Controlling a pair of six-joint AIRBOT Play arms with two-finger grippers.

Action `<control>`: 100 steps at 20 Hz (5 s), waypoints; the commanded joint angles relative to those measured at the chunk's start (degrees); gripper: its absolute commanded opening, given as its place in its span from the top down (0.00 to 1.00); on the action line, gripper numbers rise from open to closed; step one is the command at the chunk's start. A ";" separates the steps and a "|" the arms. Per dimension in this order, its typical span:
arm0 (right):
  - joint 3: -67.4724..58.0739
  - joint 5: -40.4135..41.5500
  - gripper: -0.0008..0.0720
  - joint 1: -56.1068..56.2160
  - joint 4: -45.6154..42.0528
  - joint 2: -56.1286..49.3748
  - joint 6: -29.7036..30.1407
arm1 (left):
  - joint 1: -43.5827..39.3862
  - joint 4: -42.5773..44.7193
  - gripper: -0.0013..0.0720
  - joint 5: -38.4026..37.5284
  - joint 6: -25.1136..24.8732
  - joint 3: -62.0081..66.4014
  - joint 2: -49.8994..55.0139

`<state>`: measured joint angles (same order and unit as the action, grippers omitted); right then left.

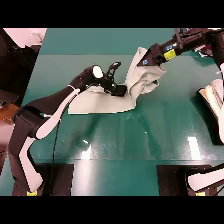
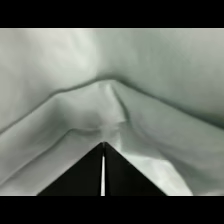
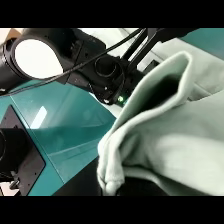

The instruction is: Fold the shirts.

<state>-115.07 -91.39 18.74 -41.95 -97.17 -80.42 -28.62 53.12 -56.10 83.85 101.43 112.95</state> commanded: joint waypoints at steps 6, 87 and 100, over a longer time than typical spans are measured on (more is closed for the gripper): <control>0.79 4.35 0.97 4.92 -0.11 -0.59 1.33 | 11.04 9.75 0.95 -7.28 -0.28 0.11 -12.17; -0.90 20.13 0.97 -51.76 -14.82 8.79 -5.42 | 18.84 12.04 0.95 -19.80 -1.14 -0.20 -34.01; 21.09 12.63 0.97 -66.12 -25.03 27.26 -2.62 | 18.84 12.07 0.95 -20.00 -1.86 -0.20 -34.01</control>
<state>-99.90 -76.03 -44.69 -60.14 -73.73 -83.90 -9.74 65.14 -76.09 82.48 101.23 78.96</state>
